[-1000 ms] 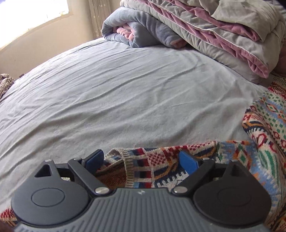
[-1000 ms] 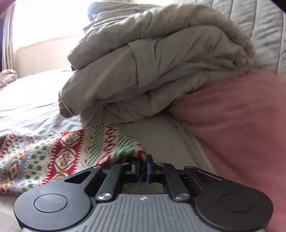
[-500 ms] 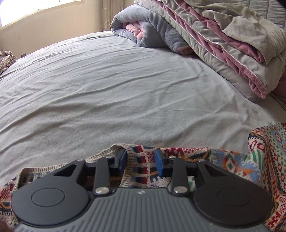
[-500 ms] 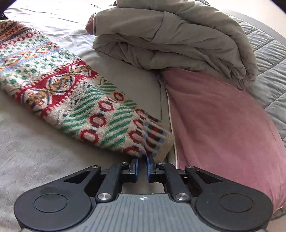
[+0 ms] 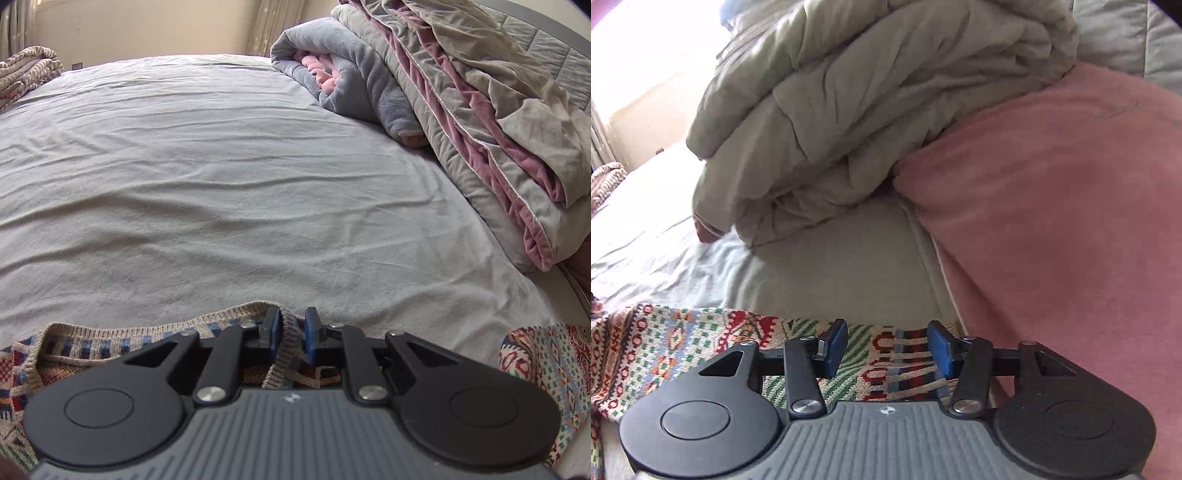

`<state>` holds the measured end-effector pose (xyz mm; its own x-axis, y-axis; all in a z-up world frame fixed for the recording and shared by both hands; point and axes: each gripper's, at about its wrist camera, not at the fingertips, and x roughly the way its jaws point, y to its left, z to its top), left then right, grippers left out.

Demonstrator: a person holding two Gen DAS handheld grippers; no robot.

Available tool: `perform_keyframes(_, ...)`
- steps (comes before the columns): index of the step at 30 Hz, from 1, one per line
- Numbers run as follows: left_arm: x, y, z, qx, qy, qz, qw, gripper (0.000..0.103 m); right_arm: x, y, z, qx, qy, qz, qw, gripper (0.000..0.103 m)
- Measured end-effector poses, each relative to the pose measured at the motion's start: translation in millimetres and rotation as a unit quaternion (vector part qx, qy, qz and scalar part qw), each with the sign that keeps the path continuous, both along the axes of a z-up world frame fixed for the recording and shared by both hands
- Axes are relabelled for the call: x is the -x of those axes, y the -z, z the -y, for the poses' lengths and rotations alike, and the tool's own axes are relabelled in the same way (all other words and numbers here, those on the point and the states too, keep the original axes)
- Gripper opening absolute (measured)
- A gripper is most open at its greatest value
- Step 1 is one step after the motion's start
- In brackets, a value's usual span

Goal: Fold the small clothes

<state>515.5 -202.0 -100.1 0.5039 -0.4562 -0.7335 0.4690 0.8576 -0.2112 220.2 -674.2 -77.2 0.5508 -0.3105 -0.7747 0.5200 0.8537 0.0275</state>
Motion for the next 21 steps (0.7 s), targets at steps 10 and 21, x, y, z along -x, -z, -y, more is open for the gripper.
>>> perform_keyframes(10,0.2,7.3,1.8,0.053,0.006,-0.022,0.9983,0.000,-19.6,23.0,-34.1,0.082,-0.002,0.000,0.997,0.006)
perform_keyframes(21,10.7,15.3,3.2,0.053,-0.057,0.128,0.9888,0.000,-10.4,-1.7,-57.6,0.261,0.077,0.037,0.961,0.001)
